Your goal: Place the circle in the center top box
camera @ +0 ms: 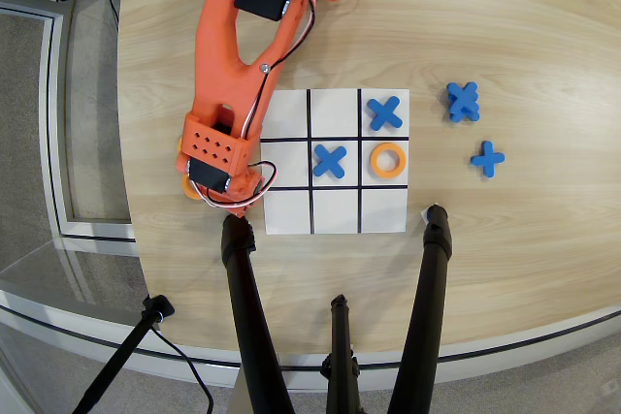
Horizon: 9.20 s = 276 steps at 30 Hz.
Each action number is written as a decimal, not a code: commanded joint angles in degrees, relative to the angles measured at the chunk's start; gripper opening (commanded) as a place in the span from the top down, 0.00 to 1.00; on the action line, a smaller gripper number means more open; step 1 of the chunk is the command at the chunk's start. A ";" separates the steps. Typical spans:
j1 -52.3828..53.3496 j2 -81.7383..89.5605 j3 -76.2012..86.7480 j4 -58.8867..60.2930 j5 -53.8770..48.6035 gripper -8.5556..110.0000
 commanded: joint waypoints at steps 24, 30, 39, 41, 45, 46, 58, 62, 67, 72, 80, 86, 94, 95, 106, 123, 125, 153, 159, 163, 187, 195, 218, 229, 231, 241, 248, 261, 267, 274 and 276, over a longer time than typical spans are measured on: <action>1.76 2.37 3.69 5.62 -2.55 0.81; 1.85 2.90 3.87 9.14 -3.69 0.81; 1.93 4.13 5.71 11.16 -4.39 0.81; 1.93 4.66 6.50 11.16 -4.57 0.81; 1.93 5.54 8.00 11.16 -4.75 0.81; 1.93 5.71 8.35 11.16 -4.75 0.81; 2.37 9.67 14.50 8.17 -5.01 0.85; 2.46 9.76 14.68 8.00 -5.01 0.90; 2.55 9.76 14.85 8.00 -5.36 0.93; 2.55 10.20 15.82 7.38 -5.71 0.93; 2.55 11.87 18.63 5.27 -6.06 0.93; 2.55 13.36 20.04 5.01 -5.71 0.93; -0.26 17.75 14.41 13.36 1.32 0.93; -0.97 18.37 12.22 15.38 2.55 0.93; -12.48 22.24 -6.59 25.40 15.03 0.93; -27.07 0.09 -25.05 24.96 24.43 0.93; -27.16 -2.64 -26.72 24.52 24.61 0.93; -27.95 -18.11 -40.17 24.52 25.49 0.93; -27.86 -19.60 -41.92 24.79 25.31 0.93; -27.77 -19.78 -42.19 24.87 25.31 0.93; -27.95 -19.95 -44.74 27.86 25.31 0.93; -27.95 -20.21 -44.74 28.13 25.22 0.93; -26.72 -15.38 -45.35 31.55 23.82 0.87; -26.46 -4.31 -40.96 36.12 22.41 0.87; -26.46 -0.79 -38.14 36.39 22.24 0.87; -25.66 24.52 -14.41 33.66 20.13 0.87; -23.55 48.96 16.26 19.25 15.12 0.87; -15.82 86.40 54.05 6.24 5.45 0.87; -13.54 102.74 70.14 4.39 1.32 0.87; -13.45 112.50 78.31 5.36 0.62 0.87; -12.66 113.99 80.60 5.36 -0.18 0.87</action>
